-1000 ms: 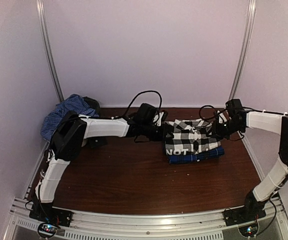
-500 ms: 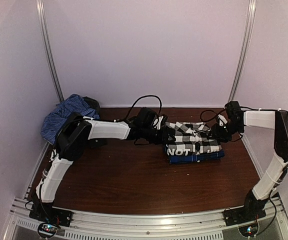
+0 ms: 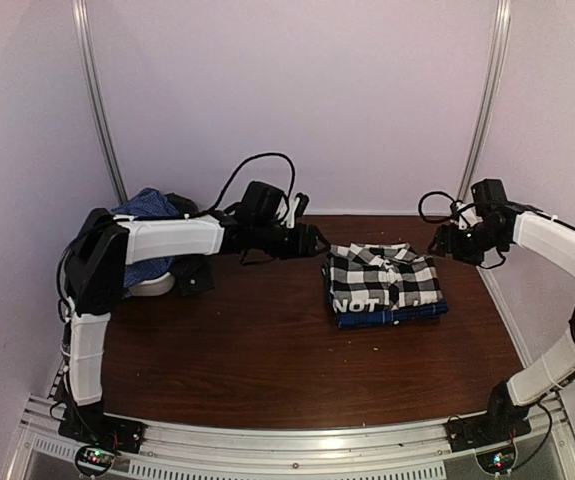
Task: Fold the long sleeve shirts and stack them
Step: Reset both arms
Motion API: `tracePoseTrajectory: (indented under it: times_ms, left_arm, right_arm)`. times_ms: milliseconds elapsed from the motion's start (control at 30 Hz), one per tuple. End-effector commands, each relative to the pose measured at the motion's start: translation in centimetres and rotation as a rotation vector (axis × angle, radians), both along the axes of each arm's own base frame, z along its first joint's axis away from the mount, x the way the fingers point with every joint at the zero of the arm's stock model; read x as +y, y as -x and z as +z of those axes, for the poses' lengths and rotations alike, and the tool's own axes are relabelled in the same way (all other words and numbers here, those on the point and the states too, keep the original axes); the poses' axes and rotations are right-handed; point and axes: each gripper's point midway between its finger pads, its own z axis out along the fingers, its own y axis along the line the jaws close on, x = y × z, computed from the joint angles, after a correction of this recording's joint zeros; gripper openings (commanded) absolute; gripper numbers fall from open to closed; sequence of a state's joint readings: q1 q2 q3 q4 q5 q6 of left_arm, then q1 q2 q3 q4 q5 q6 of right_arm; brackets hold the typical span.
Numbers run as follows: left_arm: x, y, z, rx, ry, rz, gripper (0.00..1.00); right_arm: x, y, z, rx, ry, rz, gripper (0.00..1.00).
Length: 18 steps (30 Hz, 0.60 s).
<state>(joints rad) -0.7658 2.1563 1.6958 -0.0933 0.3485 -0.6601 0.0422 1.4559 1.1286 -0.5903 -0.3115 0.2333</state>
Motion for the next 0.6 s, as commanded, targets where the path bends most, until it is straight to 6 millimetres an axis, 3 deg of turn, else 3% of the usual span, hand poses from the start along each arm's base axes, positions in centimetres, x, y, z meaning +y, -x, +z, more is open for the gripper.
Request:
tracePoseTrajectory:
  times_ms: [0, 233, 400, 467, 567]
  left_arm:
    - [3.7, -0.6, 5.6, -0.188, -0.061, 0.098, 0.7]
    - [13.5, 0.4, 9.8, -0.376, -0.249, 0.349, 0.81]
    - [22.2, 1.4, 13.4, -0.458, -0.337, 0.537, 0.91]
    - [25.7, 2.3, 15.1, -0.475, -0.337, 0.605, 0.96]
    - [29.6, 3.9, 16.9, -0.516, -0.33, 0.673, 0.98]
  right_arm:
    - [-0.9, 0.7, 3.5, -0.08, 0.022, -0.029, 0.82]
    - [-0.9, 1.4, 7.7, -0.196, 0.028, -0.026, 0.9]
    - [-1.8, 1.7, 11.5, -0.321, 0.054, -0.062, 0.99]
    - [-2.1, 1.8, 12.7, -0.359, 0.058, -0.085, 1.0]
    - [-2.3, 1.9, 14.2, -0.412, 0.061, -0.095, 1.0]
